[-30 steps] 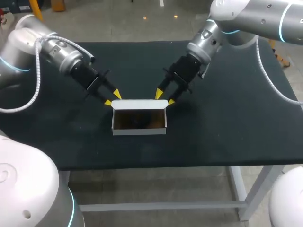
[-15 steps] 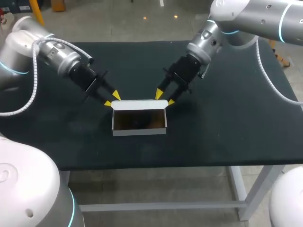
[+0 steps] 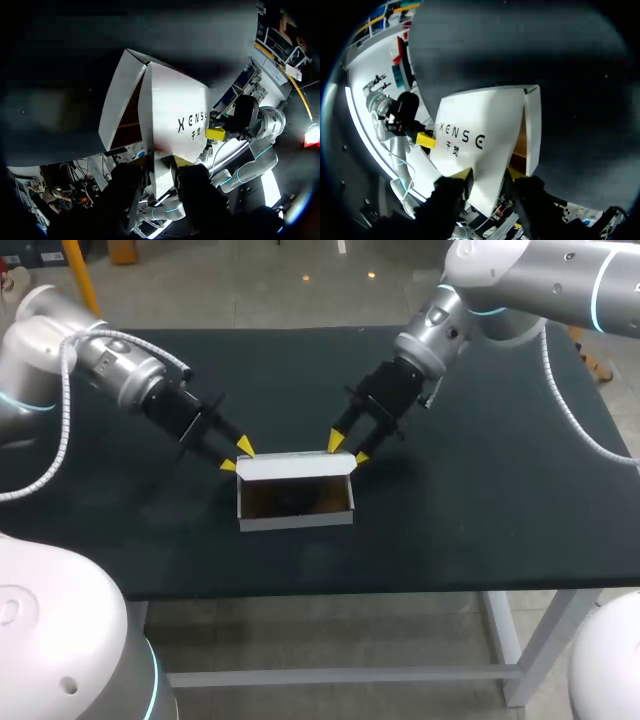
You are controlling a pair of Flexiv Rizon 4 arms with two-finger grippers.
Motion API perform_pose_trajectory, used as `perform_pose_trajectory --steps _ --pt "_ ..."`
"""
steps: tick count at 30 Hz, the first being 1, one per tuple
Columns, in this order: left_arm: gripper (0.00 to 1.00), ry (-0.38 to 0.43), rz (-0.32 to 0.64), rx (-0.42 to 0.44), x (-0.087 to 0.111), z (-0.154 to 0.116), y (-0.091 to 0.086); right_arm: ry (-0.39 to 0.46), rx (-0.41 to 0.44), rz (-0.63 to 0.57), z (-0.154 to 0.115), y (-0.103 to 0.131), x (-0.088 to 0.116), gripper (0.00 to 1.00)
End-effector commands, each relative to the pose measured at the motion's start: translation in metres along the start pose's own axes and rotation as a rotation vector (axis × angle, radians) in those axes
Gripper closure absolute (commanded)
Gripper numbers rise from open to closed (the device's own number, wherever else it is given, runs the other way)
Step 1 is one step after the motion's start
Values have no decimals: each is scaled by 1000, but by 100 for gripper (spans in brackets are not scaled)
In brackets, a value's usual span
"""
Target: Assemble the packaging by folding the flat box into shape, placing the metal phone stand inside, and closing the box properly
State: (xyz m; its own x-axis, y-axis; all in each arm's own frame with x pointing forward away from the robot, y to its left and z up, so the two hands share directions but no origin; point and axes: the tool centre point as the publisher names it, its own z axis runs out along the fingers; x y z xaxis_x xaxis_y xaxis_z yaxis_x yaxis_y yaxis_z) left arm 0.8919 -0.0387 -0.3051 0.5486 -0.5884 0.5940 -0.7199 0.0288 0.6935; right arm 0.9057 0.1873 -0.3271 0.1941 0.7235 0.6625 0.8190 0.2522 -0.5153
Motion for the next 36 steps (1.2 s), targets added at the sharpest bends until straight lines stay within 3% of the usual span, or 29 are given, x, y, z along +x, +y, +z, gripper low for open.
perform_pose_trajectory --steps 1,16,36 --pt "68 11 1 3 0 5 0 -2 0 -3 6 1 4 55" --pt "69 28 8 14 -8 8 -6 -6 -31 -18 14 -5 -5 55" --pt "68 32 51 44 -28 18 -1 -25 -64 -60 21 -6 -17 54"
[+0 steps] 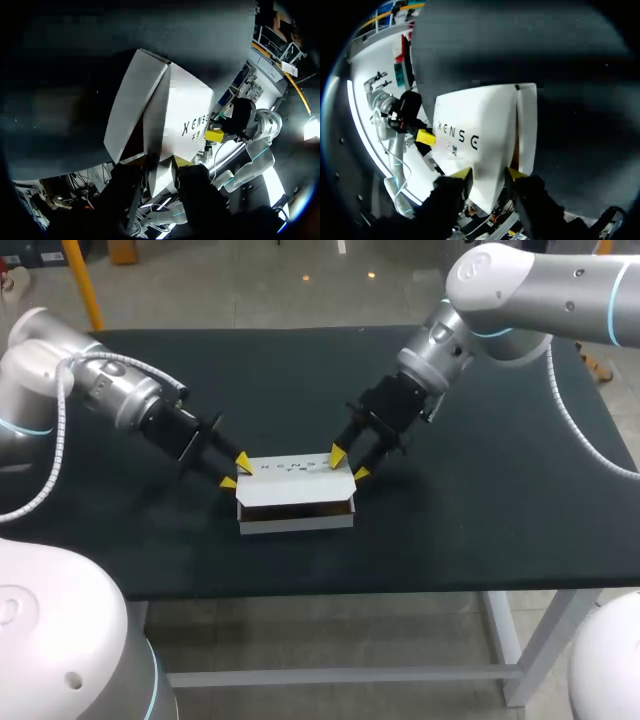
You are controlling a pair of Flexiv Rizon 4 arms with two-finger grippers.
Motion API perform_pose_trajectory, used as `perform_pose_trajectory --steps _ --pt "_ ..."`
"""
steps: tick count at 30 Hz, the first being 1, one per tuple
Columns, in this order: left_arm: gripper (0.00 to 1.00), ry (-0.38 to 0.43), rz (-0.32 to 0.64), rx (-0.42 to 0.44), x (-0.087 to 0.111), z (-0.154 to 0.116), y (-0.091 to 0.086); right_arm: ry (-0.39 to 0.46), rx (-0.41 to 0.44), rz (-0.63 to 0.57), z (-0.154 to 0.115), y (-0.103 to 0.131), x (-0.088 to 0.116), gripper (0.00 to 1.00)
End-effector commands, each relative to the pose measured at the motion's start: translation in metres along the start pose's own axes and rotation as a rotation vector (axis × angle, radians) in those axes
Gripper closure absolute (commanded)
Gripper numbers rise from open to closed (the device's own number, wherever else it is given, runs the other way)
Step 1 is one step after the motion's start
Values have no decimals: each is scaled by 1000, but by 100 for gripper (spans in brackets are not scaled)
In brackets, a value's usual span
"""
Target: Assemble the packaging by folding the flat box into shape, placing the metal phone stand inside, and closing the box properly
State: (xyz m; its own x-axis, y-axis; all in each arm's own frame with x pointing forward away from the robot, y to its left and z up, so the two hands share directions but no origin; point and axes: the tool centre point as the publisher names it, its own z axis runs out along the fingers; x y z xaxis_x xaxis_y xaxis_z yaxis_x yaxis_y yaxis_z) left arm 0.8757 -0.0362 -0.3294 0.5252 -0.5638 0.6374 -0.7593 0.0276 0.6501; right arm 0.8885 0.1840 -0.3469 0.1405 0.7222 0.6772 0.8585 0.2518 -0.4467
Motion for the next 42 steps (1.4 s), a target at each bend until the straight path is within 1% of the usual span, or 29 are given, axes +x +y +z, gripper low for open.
perform_pose_trajectory --steps 1,5,12,15,21,23,25,26,27,28,29,31,32,36,38,40,42 --pt "68 2 8 13 -4 3 5 -7 -5 -11 3 -2 2 54" --pt "67 -6 14 24 -6 4 8 -11 -9 -16 4 -2 1 53" --pt "59 -23 22 33 -5 0 7 -14 -11 -21 6 -1 1 53" --pt "59 -33 24 41 -4 -2 6 -14 -14 -24 6 -1 -1 53" --pt "55 -49 44 84 -2 -10 12 -13 -21 -24 6 0 -2 53" --pt "53 -54 54 115 0 -14 16 -12 -21 -24 6 1 -3 53" --pt "51 -60 79 133 0 -19 20 -11 -21 -23 6 2 -4 53" --pt "48 -62 82 150 1 -22 22 -10 -21 -22 5 2 -4 54" --pt "42 -68 96 151 1 -24 24 -10 -20 -22 5 2 -4 54" --pt "30 -83 116 161 2 -26 26 -10 -20 -22 5 2 -4 53" --pt "22 -93 128 178 3 -28 28 -9 -20 -22 5 2 -4 53" --pt "4 -120 169 176 5 -31 31 -9 -20 -22 5 2 -4 53" --pt "0 -127 175 197 6 -32 33 -9 -20 -22 5 2 -4 53" --pt "0 -168 230 211 11 -36 38 -9 -20 -22 5 2 -4 52" --pt "0 -211 274 210 15 -36 42 -9 -20 -22 5 2 -4 53" --pt "0 -269 346 206 18 -34 47 -9 -20 -22 5 2 -4 53" --pt "0 -322 392 209 22 -31 51 -9 -20 -22 5 2 -4 53"
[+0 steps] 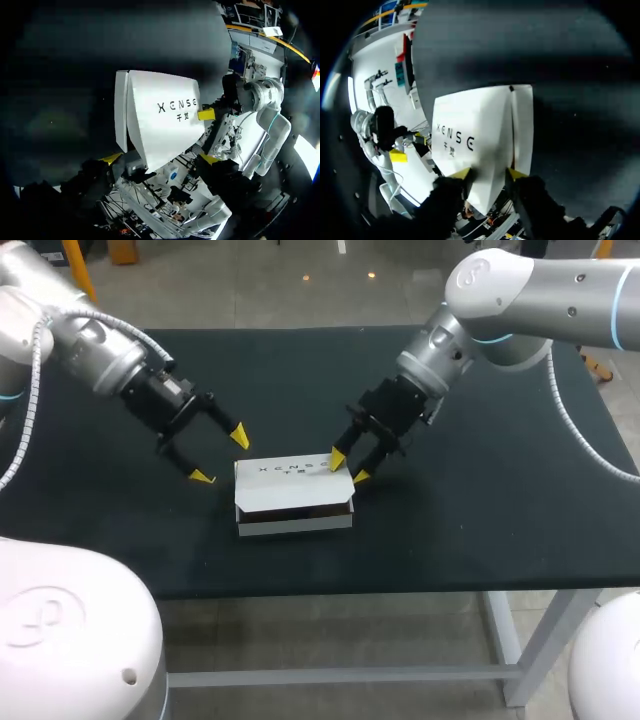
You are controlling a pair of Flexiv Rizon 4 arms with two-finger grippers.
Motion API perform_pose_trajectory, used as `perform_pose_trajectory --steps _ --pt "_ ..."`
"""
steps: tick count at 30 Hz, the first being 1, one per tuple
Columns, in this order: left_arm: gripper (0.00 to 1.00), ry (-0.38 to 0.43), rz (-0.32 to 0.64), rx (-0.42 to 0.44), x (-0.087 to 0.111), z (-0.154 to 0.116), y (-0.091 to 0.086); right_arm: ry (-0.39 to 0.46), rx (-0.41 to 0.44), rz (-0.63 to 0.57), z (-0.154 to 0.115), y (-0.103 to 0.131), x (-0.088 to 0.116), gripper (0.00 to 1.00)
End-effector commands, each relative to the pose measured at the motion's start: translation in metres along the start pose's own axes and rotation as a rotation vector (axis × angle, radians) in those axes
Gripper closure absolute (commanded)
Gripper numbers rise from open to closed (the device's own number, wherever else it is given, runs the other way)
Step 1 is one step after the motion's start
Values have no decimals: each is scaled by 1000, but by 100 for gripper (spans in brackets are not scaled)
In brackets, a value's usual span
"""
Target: Assemble the packaging by folding the flat box into shape, placing the metal phone stand inside, and closing the box properly
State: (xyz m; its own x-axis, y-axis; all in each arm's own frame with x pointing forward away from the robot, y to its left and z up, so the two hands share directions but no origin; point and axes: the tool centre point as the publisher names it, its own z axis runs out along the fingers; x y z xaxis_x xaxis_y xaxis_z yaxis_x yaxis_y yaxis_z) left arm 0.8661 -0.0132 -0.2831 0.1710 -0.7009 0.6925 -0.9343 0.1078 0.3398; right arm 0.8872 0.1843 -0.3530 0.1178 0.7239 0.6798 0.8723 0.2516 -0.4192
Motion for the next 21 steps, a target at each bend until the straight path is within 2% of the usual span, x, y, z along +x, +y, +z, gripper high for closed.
perform_pose_trajectory --steps 1,3,9,13,21 --pt "0 -143 122 25 18 0 12 1 3 -1 0 1 0 53" --pt "0 -183 177 32 22 2 16 1 3 -1 0 1 0 53" --pt "0 -349 426 45 36 5 30 1 3 -1 0 1 0 53" --pt "0 -512 581 36 41 13 41 1 3 -1 0 1 0 54" --pt "0 -748 885 -85 37 30 67 1 3 -1 0 1 0 55"
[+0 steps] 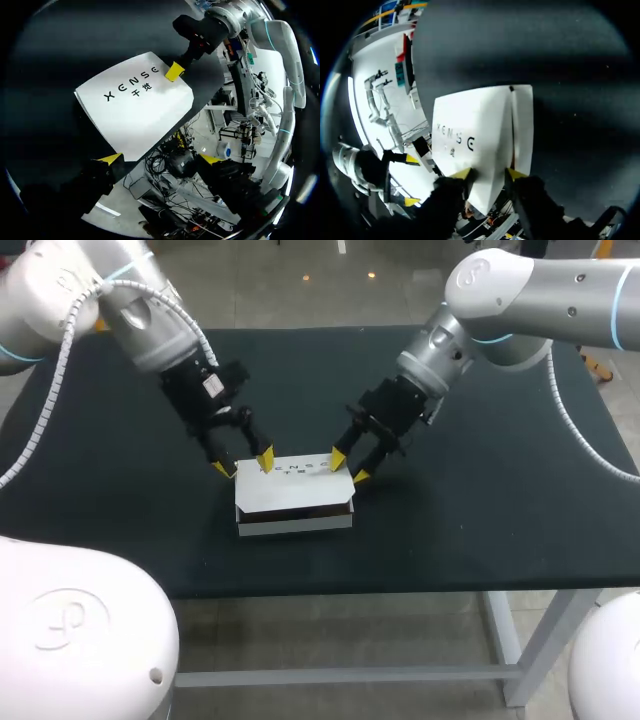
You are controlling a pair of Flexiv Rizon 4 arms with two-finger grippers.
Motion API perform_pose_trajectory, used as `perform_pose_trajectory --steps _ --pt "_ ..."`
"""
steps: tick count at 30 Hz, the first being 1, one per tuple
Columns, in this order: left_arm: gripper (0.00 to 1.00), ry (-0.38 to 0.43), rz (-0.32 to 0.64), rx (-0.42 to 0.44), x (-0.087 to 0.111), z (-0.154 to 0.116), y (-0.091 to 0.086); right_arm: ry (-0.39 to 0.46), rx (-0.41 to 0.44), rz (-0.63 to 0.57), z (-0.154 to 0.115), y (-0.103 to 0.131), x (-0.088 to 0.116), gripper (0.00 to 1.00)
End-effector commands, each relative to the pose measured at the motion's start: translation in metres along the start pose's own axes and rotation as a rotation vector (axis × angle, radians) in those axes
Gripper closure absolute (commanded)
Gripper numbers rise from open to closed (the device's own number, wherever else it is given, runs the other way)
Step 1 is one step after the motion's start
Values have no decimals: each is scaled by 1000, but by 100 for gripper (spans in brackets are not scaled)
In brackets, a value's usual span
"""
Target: Assemble the packaging by folding the flat box into shape, placing the metal phone stand inside, and closing the box properly
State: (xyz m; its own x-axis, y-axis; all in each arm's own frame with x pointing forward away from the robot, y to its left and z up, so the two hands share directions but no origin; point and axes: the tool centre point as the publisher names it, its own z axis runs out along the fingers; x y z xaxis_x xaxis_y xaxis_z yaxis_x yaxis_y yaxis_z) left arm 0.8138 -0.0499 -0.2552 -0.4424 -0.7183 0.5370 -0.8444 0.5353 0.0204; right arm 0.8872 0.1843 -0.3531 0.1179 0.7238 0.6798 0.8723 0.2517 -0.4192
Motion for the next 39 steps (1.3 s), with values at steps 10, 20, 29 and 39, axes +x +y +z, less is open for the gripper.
perform_pose_trajectory --steps 10,20,29,39 --pt "0 -426 405 -119 11 9 15 1 3 -1 0 1 0 55" --pt "0 -475 564 -112 1 19 13 1 3 -1 0 1 0 55" --pt "0 -508 691 -39 -11 31 6 1 3 -1 0 1 0 56" --pt "0 -546 739 -61 -12 44 -8 1 3 -1 0 1 0 56"
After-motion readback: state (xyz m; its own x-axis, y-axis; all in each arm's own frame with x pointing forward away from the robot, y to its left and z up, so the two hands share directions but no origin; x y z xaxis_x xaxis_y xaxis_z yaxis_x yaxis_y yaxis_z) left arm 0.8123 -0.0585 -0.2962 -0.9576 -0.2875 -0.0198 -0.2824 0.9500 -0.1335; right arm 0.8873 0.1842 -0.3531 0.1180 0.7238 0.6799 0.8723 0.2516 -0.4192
